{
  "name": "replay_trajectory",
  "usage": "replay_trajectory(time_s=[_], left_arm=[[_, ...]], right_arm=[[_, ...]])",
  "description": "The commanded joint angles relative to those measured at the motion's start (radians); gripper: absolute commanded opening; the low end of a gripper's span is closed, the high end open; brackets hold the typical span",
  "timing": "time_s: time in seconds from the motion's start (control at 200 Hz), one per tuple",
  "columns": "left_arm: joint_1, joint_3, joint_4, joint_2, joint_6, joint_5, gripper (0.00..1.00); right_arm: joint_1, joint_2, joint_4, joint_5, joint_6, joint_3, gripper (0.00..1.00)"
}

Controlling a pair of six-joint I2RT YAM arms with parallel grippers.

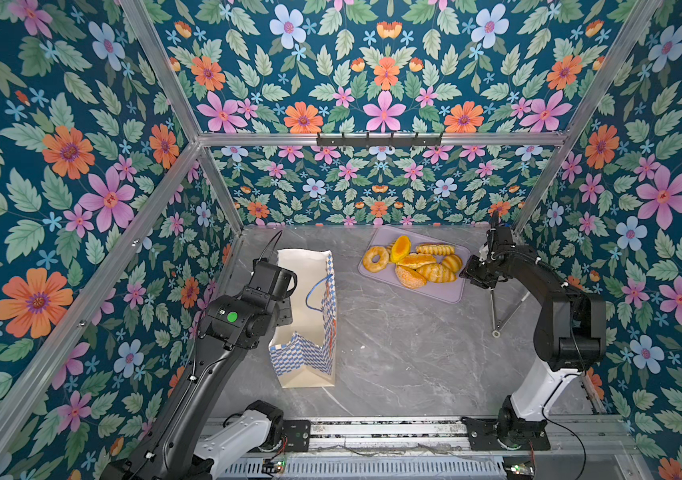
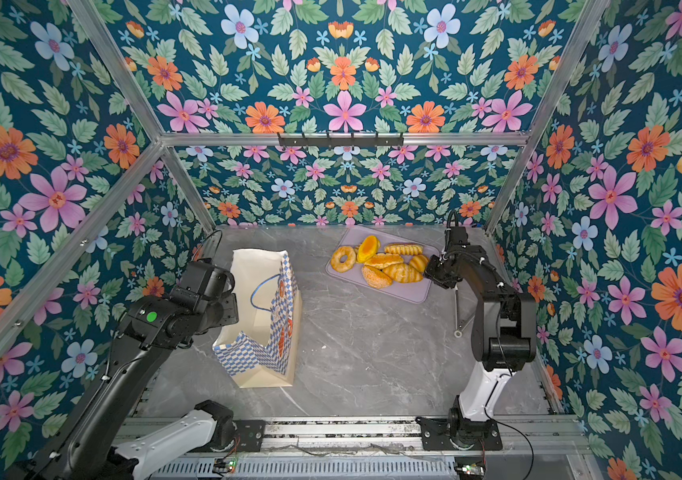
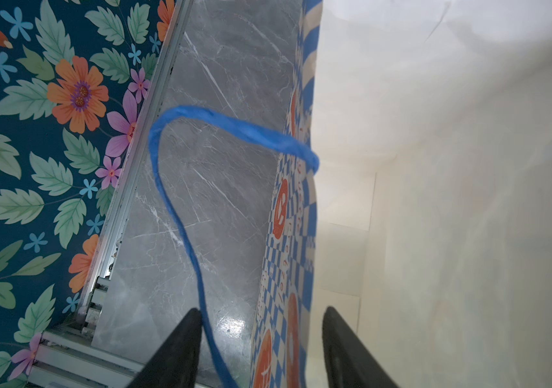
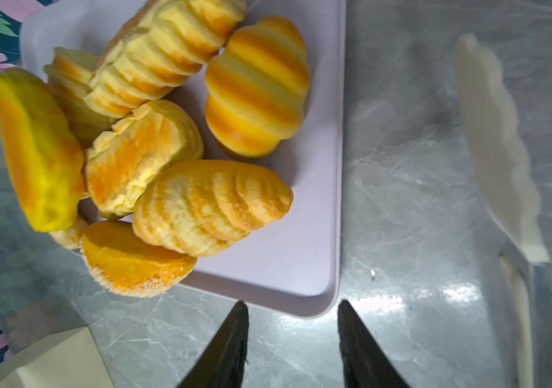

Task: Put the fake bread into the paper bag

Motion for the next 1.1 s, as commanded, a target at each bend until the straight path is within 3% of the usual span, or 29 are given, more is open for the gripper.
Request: replay_trajectory(time_s=[0.0,0.125,0.245,0.515,0.785,1.095], left_arm=[[0.001,-0.018,0.051,-0.001,0.013,0.001,0.43],[0.001,-0.036,0.101,-0.007,0.014,0.034,0.16],[0.001,-0.045,0.161,-0.015,0.009,0.076,0.00],[0.002,-0.034,0.257,-0.004,-0.020,0.158,0.00],[0.006,-0.017,0.300,0.029,-0.094,0.240,0.00],[0.078,-0.045,0.306,0.008,-0.155,0.443,0.00]], right_arm=[[0.001,-0.075,0.008,-0.024,0.029,-0.036,0.46],[0.001,-0.195,-0.009,-0.022,0.031,-0.085,0.48],[0.001,-0.284,-0.033,0.002,0.022,-0.126,0.52],[0.002,-0.433,-0.081,0.090,-0.035,-0.238,0.66],[-0.001,-0.480,-0.115,0.135,-0.054,-0.274,0.74],[0.002,-0.456,-0.120,0.132,-0.045,-0.257,0.75]])
